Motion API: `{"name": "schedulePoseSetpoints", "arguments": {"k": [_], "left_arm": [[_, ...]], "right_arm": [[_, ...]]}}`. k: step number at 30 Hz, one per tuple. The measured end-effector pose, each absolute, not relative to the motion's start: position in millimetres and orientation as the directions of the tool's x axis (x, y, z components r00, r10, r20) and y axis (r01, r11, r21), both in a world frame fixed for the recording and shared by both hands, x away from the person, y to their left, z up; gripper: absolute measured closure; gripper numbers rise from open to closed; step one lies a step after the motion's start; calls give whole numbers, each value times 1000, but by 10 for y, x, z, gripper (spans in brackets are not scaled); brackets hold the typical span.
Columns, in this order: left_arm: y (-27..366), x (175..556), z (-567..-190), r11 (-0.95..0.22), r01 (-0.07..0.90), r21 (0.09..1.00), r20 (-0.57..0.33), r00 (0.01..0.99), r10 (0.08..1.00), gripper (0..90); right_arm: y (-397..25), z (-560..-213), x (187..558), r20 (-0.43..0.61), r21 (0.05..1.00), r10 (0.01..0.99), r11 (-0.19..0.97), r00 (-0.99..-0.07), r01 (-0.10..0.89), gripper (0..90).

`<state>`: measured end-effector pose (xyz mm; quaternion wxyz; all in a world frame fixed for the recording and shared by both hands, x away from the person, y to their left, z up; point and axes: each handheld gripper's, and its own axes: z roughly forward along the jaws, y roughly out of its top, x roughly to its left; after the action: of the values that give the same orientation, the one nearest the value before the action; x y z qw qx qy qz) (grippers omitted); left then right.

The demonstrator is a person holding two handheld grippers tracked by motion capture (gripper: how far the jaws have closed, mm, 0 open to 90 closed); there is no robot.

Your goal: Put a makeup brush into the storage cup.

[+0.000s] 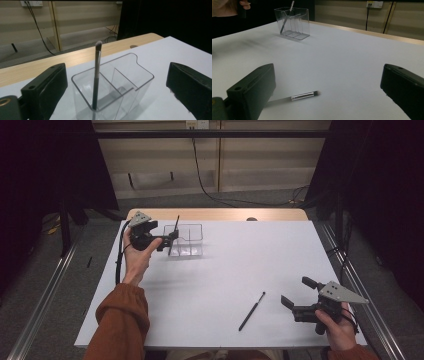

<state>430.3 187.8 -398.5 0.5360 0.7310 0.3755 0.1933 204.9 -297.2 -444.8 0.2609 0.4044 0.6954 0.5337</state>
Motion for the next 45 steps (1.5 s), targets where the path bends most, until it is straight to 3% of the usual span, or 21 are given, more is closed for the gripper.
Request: {"name": "schedulePoseSetpoints", "arguments": {"k": [21, 45], "left_arm": [[1932, 3839, -3933, -165, 288, 943, -59, 635, 770, 33], [2209, 3188, -4016, -115, 278, 954, -93, 636, 766, 28]], "right_arm": [[-2948, -4443, 2051, 64, 953, 837, 110, -543, 281, 0], [-2934, -4438, 2044, 61, 954, 835, 112, -547, 278, 0]]}}
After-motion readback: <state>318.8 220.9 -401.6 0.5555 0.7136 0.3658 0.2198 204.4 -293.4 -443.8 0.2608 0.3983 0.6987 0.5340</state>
